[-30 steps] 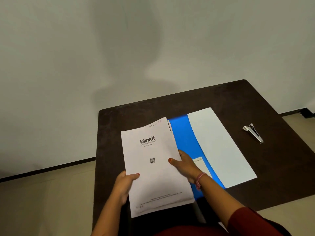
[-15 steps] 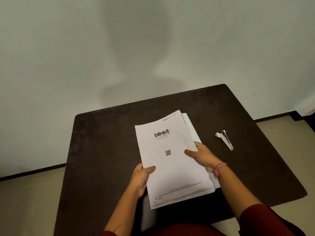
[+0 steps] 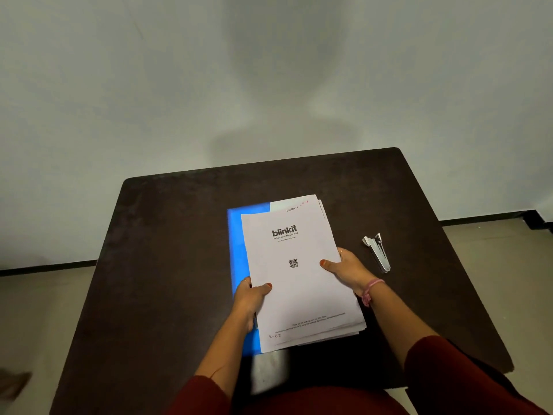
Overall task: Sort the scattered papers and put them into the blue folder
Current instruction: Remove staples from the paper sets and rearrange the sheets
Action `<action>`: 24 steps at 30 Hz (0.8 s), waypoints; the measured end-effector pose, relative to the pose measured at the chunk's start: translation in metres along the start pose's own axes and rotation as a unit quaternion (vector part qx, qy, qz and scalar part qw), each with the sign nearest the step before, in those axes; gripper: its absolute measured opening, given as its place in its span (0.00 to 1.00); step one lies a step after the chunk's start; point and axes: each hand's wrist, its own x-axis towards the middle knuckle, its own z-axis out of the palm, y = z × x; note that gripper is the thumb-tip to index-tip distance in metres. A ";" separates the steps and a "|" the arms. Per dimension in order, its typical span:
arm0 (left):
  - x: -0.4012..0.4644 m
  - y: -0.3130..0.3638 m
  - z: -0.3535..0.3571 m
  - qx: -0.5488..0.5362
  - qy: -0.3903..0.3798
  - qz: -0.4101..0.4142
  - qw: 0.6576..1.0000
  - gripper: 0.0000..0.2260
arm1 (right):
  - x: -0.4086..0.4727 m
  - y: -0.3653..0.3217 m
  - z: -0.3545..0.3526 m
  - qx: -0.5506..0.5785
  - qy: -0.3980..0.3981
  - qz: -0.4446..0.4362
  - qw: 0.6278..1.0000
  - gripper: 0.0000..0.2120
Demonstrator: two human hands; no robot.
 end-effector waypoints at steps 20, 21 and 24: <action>0.016 0.006 -0.059 0.065 0.071 0.012 0.995 0.11 | 0.010 0.008 0.074 -0.031 0.038 -0.011 0.999 0.14; 0.017 0.007 -0.067 0.064 0.074 0.010 0.995 0.11 | 0.010 0.008 0.083 -0.034 0.040 -0.011 0.999 0.14; 0.020 0.011 -0.088 0.064 0.079 0.010 0.995 0.10 | 0.012 0.006 0.107 -0.041 0.042 -0.009 0.998 0.15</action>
